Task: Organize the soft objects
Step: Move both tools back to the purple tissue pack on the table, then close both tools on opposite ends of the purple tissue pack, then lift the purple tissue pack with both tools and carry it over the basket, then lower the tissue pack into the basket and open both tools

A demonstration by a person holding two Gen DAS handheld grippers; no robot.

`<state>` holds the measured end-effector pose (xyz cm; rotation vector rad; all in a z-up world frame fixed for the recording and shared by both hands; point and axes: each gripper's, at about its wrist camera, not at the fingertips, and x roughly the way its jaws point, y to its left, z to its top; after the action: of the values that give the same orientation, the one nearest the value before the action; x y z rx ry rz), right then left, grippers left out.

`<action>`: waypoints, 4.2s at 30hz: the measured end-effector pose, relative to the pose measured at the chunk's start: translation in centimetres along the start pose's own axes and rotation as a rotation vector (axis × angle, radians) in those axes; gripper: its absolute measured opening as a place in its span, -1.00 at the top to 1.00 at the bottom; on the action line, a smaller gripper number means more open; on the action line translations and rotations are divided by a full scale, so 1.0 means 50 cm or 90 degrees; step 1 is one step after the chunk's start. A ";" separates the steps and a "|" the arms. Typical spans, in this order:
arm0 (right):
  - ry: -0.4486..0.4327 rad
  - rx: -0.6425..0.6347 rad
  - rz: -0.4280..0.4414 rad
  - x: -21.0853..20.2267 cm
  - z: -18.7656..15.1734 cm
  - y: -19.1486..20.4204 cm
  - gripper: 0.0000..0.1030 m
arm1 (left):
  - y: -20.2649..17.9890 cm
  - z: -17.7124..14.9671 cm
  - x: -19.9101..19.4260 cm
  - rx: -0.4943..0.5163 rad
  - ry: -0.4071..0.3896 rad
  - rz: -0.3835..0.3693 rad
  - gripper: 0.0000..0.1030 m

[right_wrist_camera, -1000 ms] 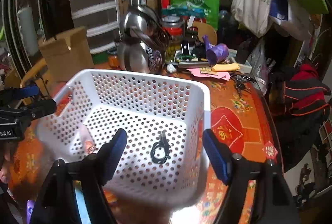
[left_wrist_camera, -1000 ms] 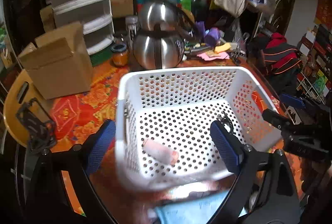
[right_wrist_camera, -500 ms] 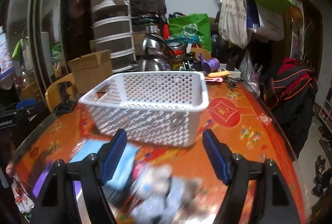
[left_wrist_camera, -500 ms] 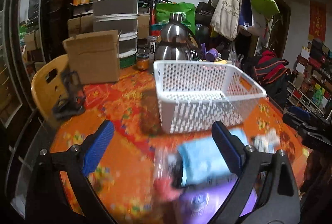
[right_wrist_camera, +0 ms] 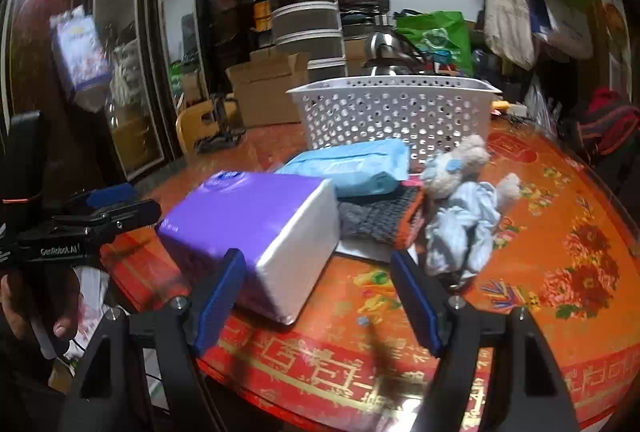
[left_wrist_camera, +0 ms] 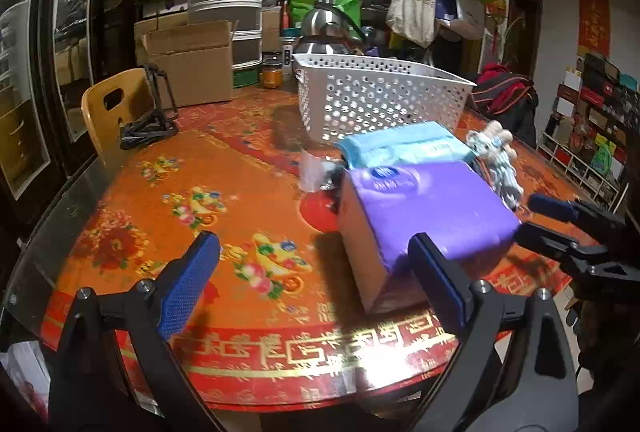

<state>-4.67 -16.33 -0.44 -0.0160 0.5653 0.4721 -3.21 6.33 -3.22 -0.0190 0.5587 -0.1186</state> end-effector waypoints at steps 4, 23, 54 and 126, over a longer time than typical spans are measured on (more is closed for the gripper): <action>0.002 -0.013 0.022 0.008 -0.004 0.016 -0.43 | -0.024 -0.024 0.001 0.015 -0.005 -0.024 -0.83; 0.032 -0.057 0.100 0.051 -0.005 0.026 0.23 | -0.084 -0.017 0.062 0.020 0.029 -0.142 -0.08; -0.011 -0.044 0.032 -0.032 0.045 0.019 0.35 | -0.138 0.060 -0.025 0.057 -0.022 -0.123 0.21; 0.144 0.056 -0.077 0.402 0.509 -0.357 -0.06 | -0.080 0.615 0.609 -0.095 0.167 -0.124 -0.61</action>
<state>31.02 -20.09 8.67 -0.0203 0.8014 0.3287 38.29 -1.67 6.99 -0.2064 0.8264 -0.2720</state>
